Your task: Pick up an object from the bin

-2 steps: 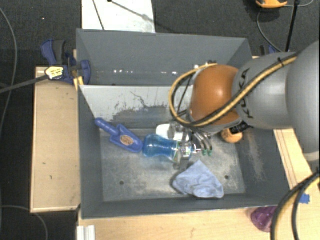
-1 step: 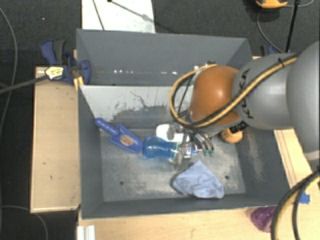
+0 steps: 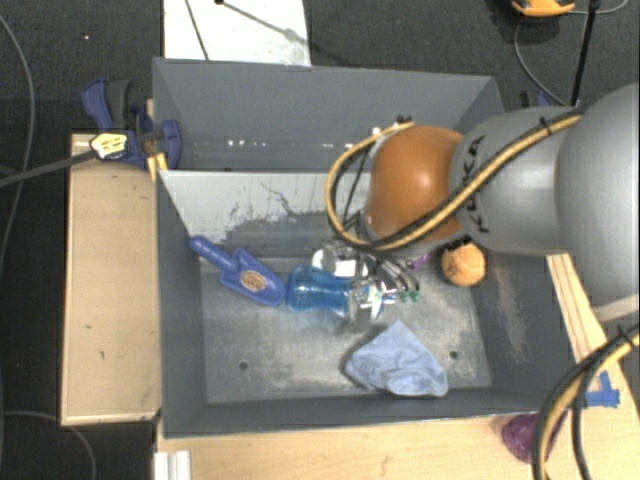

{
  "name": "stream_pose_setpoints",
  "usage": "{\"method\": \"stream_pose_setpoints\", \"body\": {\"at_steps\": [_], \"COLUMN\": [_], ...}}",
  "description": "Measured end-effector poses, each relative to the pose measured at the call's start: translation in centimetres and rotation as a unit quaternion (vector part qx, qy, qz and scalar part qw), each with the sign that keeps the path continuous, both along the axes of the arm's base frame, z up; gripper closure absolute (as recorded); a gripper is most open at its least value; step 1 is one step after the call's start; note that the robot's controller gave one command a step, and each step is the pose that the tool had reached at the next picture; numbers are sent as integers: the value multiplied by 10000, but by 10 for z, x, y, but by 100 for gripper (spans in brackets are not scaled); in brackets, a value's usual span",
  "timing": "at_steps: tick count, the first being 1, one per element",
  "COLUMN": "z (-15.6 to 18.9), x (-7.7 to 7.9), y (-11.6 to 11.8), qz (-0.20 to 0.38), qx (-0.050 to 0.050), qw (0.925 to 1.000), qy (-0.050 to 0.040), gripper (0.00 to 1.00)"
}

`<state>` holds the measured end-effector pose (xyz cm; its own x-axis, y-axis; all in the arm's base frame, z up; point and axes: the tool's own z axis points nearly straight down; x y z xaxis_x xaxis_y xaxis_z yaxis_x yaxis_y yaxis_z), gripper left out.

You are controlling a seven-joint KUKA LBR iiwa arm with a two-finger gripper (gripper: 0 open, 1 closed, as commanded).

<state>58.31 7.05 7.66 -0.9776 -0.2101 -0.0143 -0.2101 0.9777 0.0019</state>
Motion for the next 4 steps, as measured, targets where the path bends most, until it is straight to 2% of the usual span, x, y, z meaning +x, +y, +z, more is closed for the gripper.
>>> {"method": "stream_pose_setpoints", "body": {"at_steps": [1,2,3,4], "z": [-5,-2,-2,132], "x": [3,2,2,-1], "y": [2,-2,-2,19], "qz": [155,8,0,278], "qx": [2,27,28,29], "qw": [9999,10000,10000,9996], "qy": [8,17,17,1], "gripper": [0,100,100,100]}}
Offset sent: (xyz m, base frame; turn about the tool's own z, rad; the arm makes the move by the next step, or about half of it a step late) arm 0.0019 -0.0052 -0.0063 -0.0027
